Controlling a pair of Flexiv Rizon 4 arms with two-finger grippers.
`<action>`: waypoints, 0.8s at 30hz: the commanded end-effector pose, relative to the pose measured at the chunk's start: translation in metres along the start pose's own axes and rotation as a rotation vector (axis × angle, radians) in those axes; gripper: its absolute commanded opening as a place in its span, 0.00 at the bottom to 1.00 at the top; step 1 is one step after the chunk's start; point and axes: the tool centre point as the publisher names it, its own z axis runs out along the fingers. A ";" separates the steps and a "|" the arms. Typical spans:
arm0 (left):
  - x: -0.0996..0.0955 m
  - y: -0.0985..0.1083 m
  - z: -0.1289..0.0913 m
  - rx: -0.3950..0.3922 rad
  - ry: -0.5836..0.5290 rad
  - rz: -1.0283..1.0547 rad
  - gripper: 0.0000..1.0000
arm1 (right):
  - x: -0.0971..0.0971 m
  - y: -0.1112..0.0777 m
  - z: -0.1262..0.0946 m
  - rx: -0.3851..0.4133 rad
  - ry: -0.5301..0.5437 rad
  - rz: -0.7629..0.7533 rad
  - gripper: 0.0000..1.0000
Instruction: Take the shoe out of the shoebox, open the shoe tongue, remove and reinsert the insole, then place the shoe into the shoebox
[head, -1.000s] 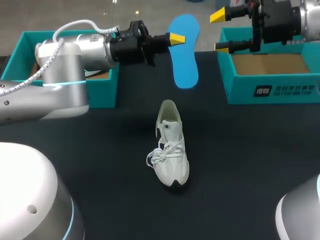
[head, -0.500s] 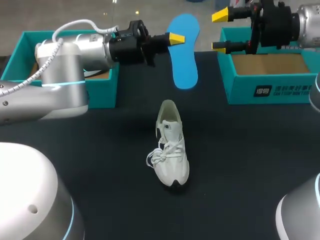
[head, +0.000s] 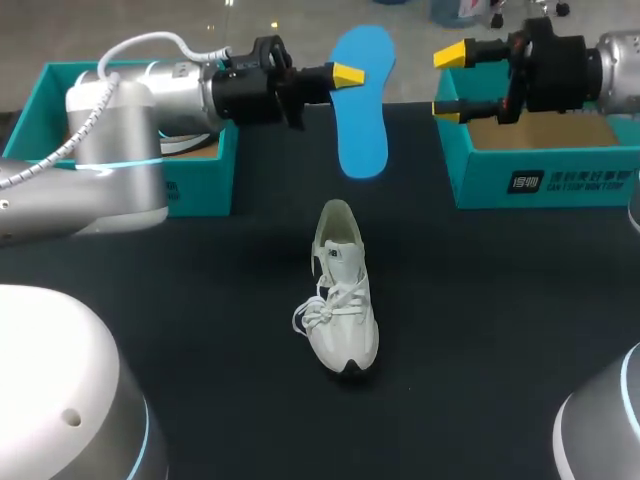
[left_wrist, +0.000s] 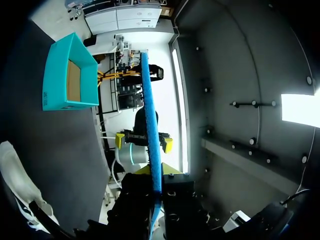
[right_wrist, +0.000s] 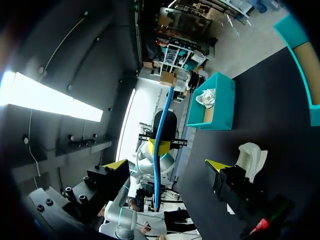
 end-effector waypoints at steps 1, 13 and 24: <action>0.001 0.001 -0.002 -0.003 -0.003 0.000 0.00 | 0.001 0.000 -0.005 -0.004 -0.003 0.004 1.00; 0.000 0.000 -0.004 -0.121 -0.101 0.283 0.00 | 0.002 0.000 -0.005 -0.009 -0.004 0.002 1.00; -0.009 -0.002 -0.002 -0.143 -0.154 0.523 0.00 | 0.002 0.000 -0.005 -0.009 -0.004 0.002 1.00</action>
